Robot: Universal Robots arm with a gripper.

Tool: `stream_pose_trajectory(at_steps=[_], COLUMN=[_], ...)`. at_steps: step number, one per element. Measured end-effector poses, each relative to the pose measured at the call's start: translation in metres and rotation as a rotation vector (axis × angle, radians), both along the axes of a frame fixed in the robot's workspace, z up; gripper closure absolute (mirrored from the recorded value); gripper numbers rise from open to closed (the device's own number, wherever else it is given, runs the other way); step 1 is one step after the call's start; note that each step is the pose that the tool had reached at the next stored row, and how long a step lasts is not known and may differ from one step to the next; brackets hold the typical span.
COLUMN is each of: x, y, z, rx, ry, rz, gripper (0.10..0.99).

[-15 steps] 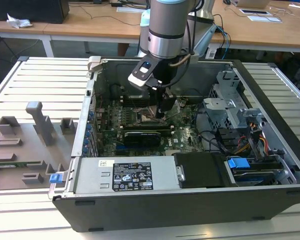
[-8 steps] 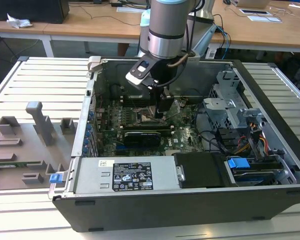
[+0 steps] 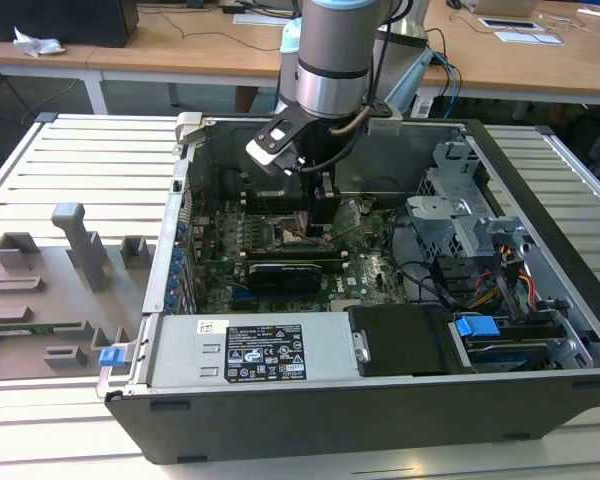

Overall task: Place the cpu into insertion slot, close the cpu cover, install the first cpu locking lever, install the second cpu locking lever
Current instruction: 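Place the cpu into insertion slot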

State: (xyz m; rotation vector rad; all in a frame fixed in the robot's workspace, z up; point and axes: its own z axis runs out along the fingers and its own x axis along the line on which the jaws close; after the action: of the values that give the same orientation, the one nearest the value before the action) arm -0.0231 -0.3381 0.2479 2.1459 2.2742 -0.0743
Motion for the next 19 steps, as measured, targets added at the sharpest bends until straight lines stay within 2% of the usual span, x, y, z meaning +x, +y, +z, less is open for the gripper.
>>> stream_pose_trajectory(at_steps=[5,12,19], x=[0.0,0.0001,0.0], y=[0.0,0.0004,0.0121], z=[-0.0002,-0.0003,-0.0002], rx=[0.0,0.0,0.0], ry=[0.0,-0.0001,0.0], rz=[-0.054,-0.056,-0.057], gripper=[0.545,0.545,0.545])
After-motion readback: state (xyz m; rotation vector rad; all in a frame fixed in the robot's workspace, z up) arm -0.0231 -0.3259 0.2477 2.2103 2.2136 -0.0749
